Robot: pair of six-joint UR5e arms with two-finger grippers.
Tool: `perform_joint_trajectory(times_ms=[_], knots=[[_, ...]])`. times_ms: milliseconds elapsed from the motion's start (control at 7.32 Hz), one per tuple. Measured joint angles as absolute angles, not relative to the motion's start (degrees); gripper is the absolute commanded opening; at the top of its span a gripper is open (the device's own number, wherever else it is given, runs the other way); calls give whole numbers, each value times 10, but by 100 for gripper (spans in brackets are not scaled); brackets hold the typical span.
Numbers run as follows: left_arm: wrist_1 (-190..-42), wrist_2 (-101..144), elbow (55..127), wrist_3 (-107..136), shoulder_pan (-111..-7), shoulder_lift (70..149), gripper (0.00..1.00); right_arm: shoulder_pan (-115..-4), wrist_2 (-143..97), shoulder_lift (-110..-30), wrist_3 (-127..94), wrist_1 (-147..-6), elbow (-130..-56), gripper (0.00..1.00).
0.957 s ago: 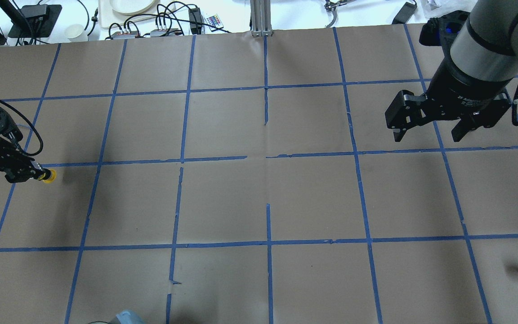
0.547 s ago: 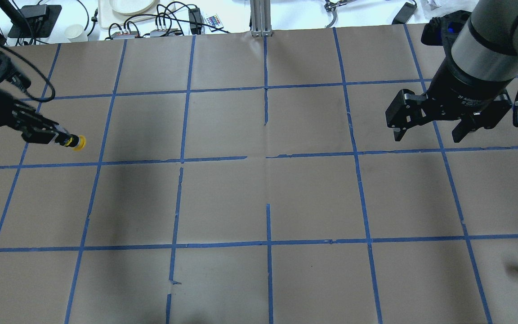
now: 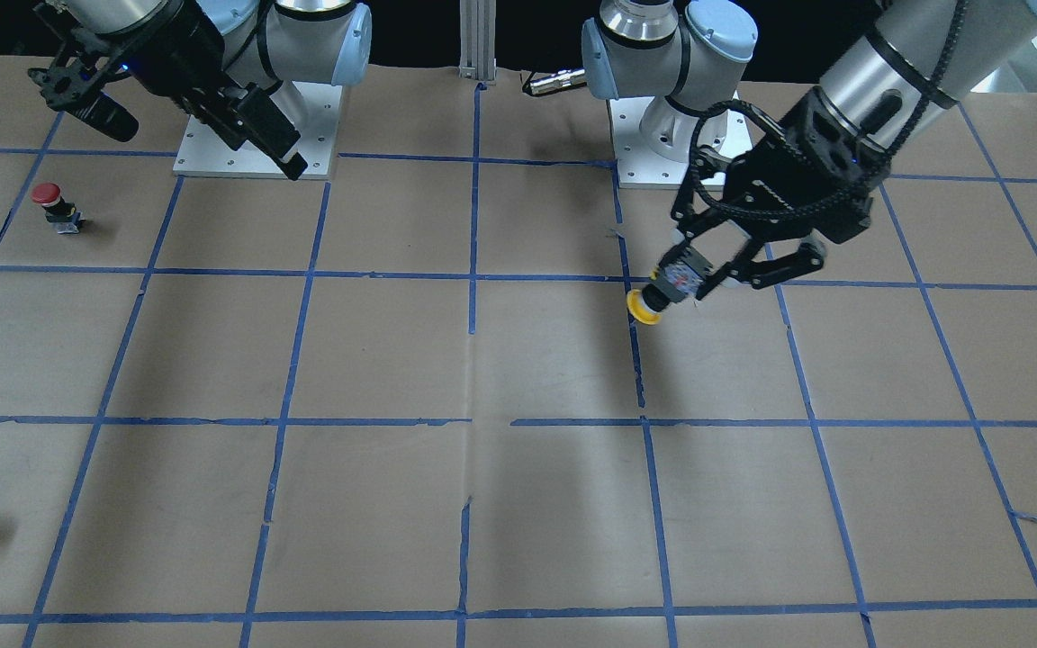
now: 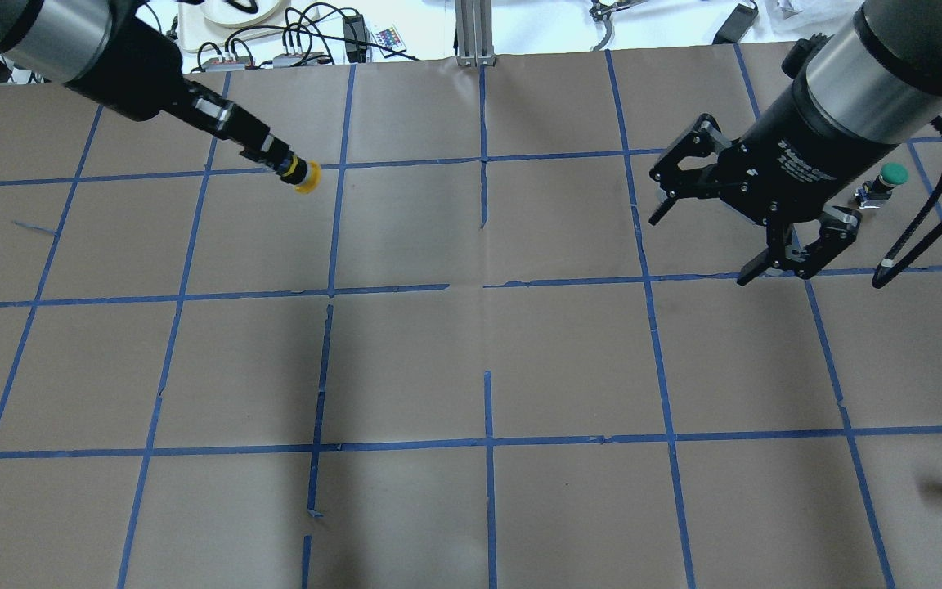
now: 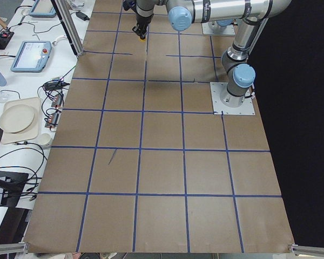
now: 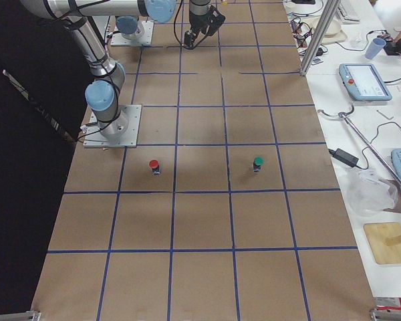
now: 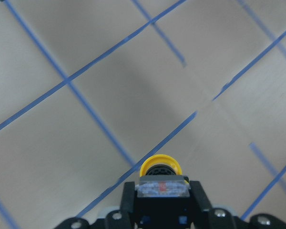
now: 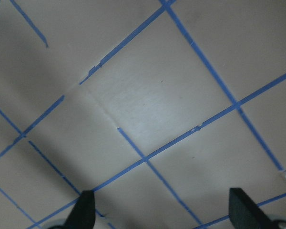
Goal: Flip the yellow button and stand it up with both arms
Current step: 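Lift the yellow button with the left gripper and carry it toward the right gripper, then close the right gripper on the yellow cap while the left gripper holds the button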
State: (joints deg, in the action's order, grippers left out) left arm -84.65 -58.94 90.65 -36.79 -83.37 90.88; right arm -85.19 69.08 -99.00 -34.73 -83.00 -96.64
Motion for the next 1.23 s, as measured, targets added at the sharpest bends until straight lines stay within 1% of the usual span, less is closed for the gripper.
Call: perform_joint_trajectory(times_ms=[273, 683, 957, 1230], knots=[[-890, -433, 900, -283, -852, 907, 11, -805, 575, -970, -428, -819, -953, 100], [-901, -239, 919, -203, -861, 906, 11, -737, 417, -955, -497, -764, -946, 100], [-900, -156, 935, -178, -874, 901, 11, -725, 318, -946, -584, -757, -944, 100], [-894, -101, 946, -177, -884, 898, 11, -724, 271, -948, -662, -755, -936, 100]])
